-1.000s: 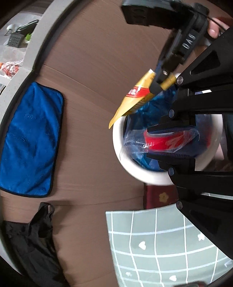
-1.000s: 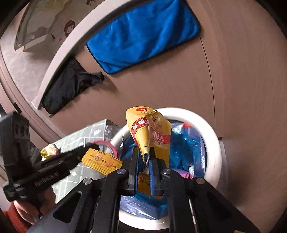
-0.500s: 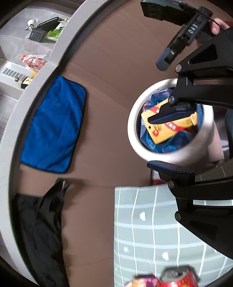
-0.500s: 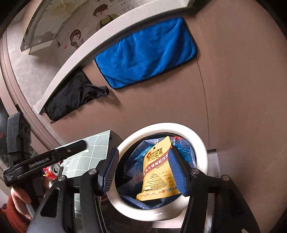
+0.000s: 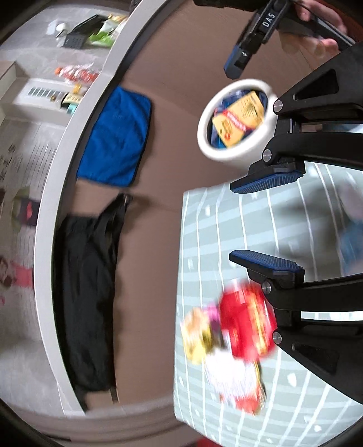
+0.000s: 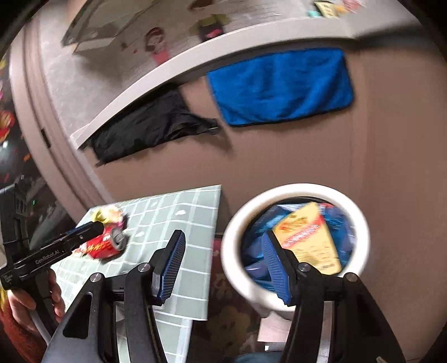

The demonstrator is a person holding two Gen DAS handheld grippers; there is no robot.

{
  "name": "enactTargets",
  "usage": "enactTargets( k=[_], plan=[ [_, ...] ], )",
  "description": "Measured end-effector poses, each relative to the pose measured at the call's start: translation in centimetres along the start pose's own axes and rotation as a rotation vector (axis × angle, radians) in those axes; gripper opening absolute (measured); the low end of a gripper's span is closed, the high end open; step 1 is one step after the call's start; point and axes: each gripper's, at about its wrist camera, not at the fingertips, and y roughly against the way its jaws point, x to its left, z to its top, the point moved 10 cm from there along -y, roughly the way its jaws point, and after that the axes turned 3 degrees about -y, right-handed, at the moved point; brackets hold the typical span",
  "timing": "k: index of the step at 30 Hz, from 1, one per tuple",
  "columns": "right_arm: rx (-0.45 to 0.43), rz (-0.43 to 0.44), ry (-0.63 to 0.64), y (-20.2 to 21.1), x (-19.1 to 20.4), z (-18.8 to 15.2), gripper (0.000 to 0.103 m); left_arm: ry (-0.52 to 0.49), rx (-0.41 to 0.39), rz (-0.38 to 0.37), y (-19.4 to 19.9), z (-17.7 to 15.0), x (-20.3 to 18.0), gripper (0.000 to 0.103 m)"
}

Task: Collect trash
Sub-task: 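Move both tools back over the remaining trash on the table, then grasp the red candy bar wrapper with the left tool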

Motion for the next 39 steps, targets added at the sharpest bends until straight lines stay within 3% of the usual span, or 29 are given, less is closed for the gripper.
enactTargets(
  k=[8,16,23,29,34,39],
  plan=[
    [0.050,0.089,0.184,-1.9,11.1,-3.0,0.055,0.111,-0.007,0.147,4.9,-4.0,11.8,0.044],
    [0.149,0.184,0.330,-4.6,19.1,-7.7,0.055,0.182,0.001,0.209,7.1,-7.4,17.9,0.044],
    [0.199,0.234,0.357,-5.6,21.5,-9.7,0.055,0.206,0.010,0.163,6.9,-8.3,18.9,0.045],
    [0.201,0.229,0.396,-6.7,23.0,-8.6,0.055,0.209,0.001,0.123,5.4,-7.0,20.1,0.045],
    [0.205,0.246,0.398,-7.3,23.3,-8.5,0.055,0.221,0.041,0.140,2.8,-6.2,23.4,0.047],
    [0.241,0.243,0.392,-7.9,22.8,-9.8,0.055,0.246,0.133,0.218,-1.7,-5.6,27.8,0.048]
  ],
)
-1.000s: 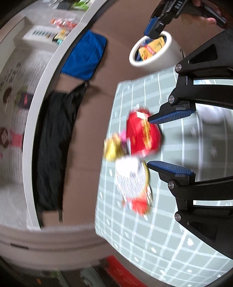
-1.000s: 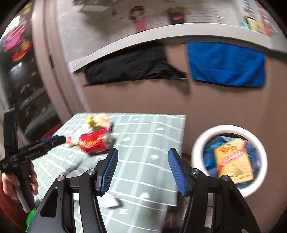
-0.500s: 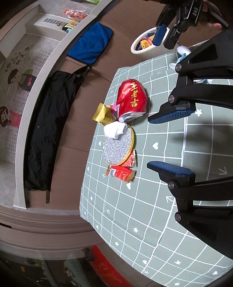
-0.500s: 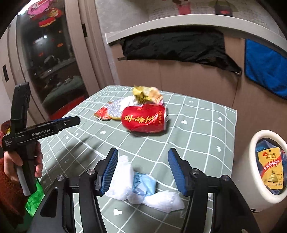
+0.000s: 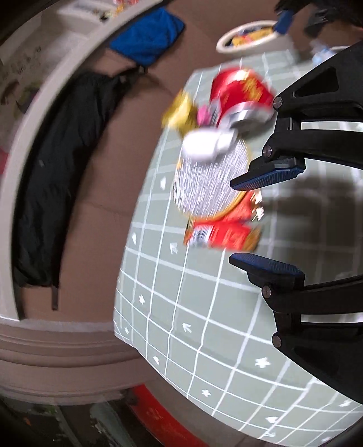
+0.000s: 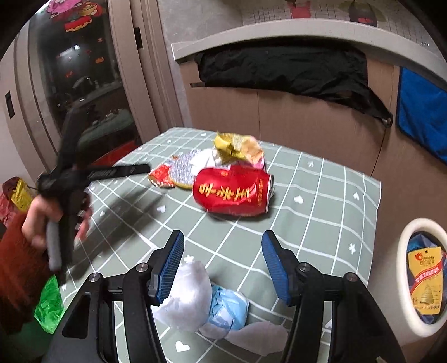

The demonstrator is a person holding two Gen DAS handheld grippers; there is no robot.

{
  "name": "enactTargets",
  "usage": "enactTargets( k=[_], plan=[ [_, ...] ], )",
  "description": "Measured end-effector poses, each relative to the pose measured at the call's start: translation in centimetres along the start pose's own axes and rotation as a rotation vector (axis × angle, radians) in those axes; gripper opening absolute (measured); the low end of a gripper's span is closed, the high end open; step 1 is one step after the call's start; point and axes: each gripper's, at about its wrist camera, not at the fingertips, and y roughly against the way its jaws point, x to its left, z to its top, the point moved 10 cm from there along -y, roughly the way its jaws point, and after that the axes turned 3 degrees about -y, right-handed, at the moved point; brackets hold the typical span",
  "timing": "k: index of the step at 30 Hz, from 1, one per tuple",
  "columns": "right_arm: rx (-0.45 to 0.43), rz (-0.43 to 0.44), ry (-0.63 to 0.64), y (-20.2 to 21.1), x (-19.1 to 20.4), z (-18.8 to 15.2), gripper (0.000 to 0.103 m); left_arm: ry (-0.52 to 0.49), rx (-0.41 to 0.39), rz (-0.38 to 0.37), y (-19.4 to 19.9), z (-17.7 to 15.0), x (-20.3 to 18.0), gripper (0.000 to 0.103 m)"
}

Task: Collect trash
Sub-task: 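Grasp the red candy bar wrapper with the left tool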

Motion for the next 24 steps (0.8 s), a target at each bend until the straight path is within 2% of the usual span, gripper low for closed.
enactTargets(
  k=[5,7,8,10,12,14,18,24],
  plan=[
    [0.020,-0.012,-0.020,-0.3,-1.1,-1.0,0.055,0.074,0.086,-0.007,-3.6,-0.2,1.0,0.046],
    [0.025,-0.013,-0.031,-0.3,-1.6,-1.2,0.055,0.094,0.088,-0.002,-4.0,-0.3,1.2,0.039],
    [0.025,-0.008,-0.035,-0.2,-1.7,-1.3,0.055,0.087,0.086,0.003,-4.0,-0.2,1.2,0.023],
    [0.022,0.005,-0.033,0.1,-1.8,-1.3,0.055,0.079,0.096,-0.009,-4.0,-0.5,0.9,0.019],
    [0.018,0.012,-0.017,0.4,-1.5,-1.3,0.055,0.049,0.078,-0.003,-3.1,-0.7,0.6,0.011],
    [0.015,0.008,0.009,0.7,-1.2,-1.3,0.055,0.020,0.055,0.017,-1.8,-0.8,0.4,0.008],
    [0.033,0.009,0.046,0.2,-0.6,-0.4,0.055,-0.018,0.004,0.051,1.7,-1.7,0.6,0.007],
    [0.033,0.050,0.031,-2.1,0.2,4.1,0.055,-0.024,-0.008,0.026,5.8,-4.5,1.9,0.007]
  ],
)
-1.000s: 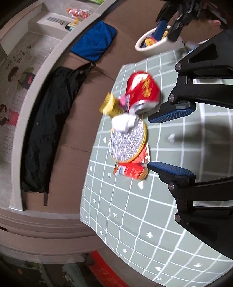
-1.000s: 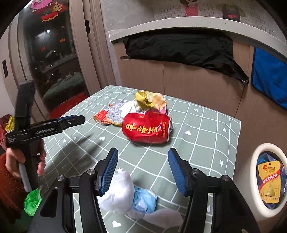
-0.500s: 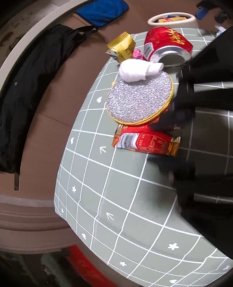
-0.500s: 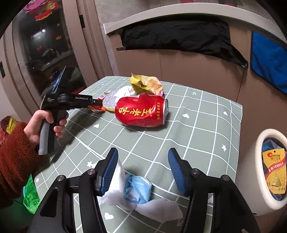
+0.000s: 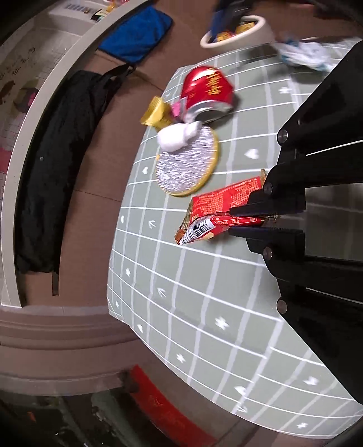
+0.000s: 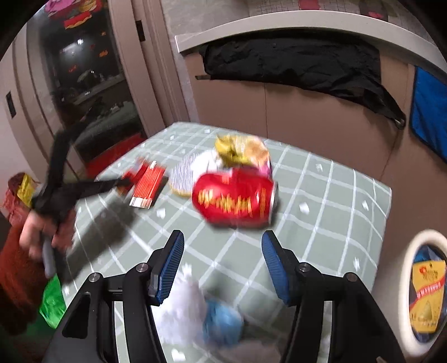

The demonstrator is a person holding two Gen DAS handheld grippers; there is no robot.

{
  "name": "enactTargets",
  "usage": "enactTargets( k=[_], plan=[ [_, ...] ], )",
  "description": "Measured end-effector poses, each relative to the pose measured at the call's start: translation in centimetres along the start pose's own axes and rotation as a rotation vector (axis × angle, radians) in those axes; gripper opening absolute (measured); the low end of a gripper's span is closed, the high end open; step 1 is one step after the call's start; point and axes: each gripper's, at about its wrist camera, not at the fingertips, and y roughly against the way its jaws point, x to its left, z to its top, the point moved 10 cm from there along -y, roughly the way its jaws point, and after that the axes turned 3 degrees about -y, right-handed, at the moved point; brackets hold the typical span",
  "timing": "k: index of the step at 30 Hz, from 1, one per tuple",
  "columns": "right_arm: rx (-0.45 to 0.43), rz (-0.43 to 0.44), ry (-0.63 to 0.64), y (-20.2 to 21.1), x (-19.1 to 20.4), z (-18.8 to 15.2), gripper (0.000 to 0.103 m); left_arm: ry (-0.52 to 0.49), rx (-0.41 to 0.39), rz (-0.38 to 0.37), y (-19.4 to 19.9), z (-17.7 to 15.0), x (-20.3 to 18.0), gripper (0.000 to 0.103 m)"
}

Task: Collect trash
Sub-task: 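Grasp the red candy bar wrapper with the left tool, then grasp the red can with the right tool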

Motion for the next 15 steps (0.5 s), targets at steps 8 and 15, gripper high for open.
enactTargets(
  k=[8,15],
  plan=[
    [0.058,0.014,0.061,-7.2,-2.1,6.4,0.055,0.009,0.005,-0.061,2.3,-2.6,1.2,0.010],
    [0.228,0.087,0.185,-10.7,0.4,4.3,0.056,0.085,-0.020,-0.107,2.7,-3.2,2.2,0.031]
  ],
)
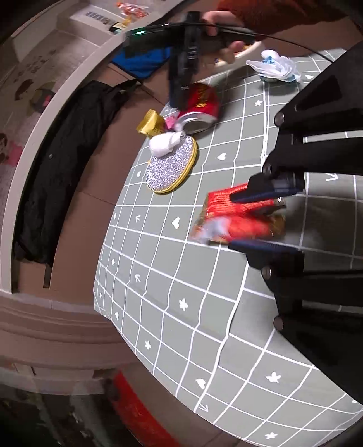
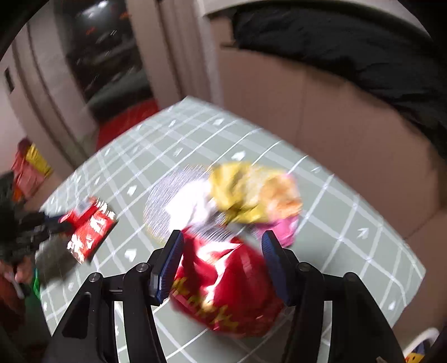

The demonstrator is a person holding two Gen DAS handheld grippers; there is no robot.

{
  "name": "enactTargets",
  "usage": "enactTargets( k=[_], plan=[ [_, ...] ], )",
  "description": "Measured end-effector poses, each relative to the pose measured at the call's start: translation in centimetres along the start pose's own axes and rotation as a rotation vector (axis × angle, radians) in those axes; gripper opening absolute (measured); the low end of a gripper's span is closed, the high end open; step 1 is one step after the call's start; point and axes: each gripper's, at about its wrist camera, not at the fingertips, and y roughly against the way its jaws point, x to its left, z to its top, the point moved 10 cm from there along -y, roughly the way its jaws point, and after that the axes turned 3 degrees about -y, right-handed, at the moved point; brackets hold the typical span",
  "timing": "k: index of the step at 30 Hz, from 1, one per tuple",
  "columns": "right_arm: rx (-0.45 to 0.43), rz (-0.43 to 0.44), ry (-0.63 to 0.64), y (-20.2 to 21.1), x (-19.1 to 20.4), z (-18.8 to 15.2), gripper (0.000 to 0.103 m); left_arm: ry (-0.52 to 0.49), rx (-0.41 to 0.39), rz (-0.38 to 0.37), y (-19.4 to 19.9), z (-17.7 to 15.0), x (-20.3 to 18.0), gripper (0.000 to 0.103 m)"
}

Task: Collect trash
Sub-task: 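Grasp the red can with the right tool, then carry the candy wrapper and red can over the bin with both tools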

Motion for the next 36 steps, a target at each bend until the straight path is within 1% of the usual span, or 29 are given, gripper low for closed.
enactTargets(
  k=[1,4,7,9,12,14,16,18,20,22,25,30,33,36],
  plan=[
    [0.010,-0.004,0.016,0.1,0.6,-0.9,0.057,0.004,-0.008,0.006,0.2,0.0,0.2,0.031],
    [0.031,0.010,0.042,0.7,2.2,-3.5,0.065,0.012,-0.028,0.022,0.7,0.2,0.6,0.032],
    [0.047,0.020,0.068,1.4,3.8,-5.7,0.072,0.010,-0.029,0.014,0.7,0.1,0.2,0.034],
    [0.037,0.007,0.074,1.5,4.5,-6.1,0.072,0.000,-0.019,0.013,0.4,-0.1,-0.3,0.034],
    [0.035,-0.005,0.070,1.1,4.9,-5.7,0.074,-0.022,-0.011,0.049,0.1,-0.4,-0.7,0.034],
    [0.053,-0.011,0.059,0.1,5.2,-5.3,0.078,-0.033,-0.013,0.070,0.2,-0.4,-0.7,0.034],
    [0.074,-0.034,0.073,-1.2,5.6,-5.1,0.080,-0.023,-0.006,0.081,0.3,-0.6,-0.5,0.036],
    [0.105,-0.060,0.079,-2.4,5.7,-5.2,0.073,-0.018,0.000,0.090,0.3,-0.7,-0.4,0.038],
    [0.082,-0.064,0.056,-2.2,5.8,-5.0,0.072,-0.021,0.005,0.095,0.2,-0.8,-0.5,0.038],
    [0.030,-0.043,0.018,-1.0,6.0,-4.7,0.072,-0.026,0.013,0.102,0.0,-1.0,-0.5,0.038],
    [-0.033,-0.032,-0.028,1.3,5.9,-4.6,0.071,-0.021,0.026,0.104,-0.7,-1.1,-0.4,0.038],
    [-0.097,-0.071,-0.077,4.2,5.4,-5.2,0.071,-0.034,0.033,0.143,-2.0,-0.7,-0.1,0.038],
    [-0.124,-0.074,-0.110,5.9,5.0,-6.1,0.071,-0.043,0.052,0.174,-3.0,-0.6,0.6,0.038],
    [-0.159,-0.112,-0.131,7.1,4.5,-6.7,0.071,-0.034,0.063,0.193,-3.8,-0.7,1.1,0.038]
  ],
)
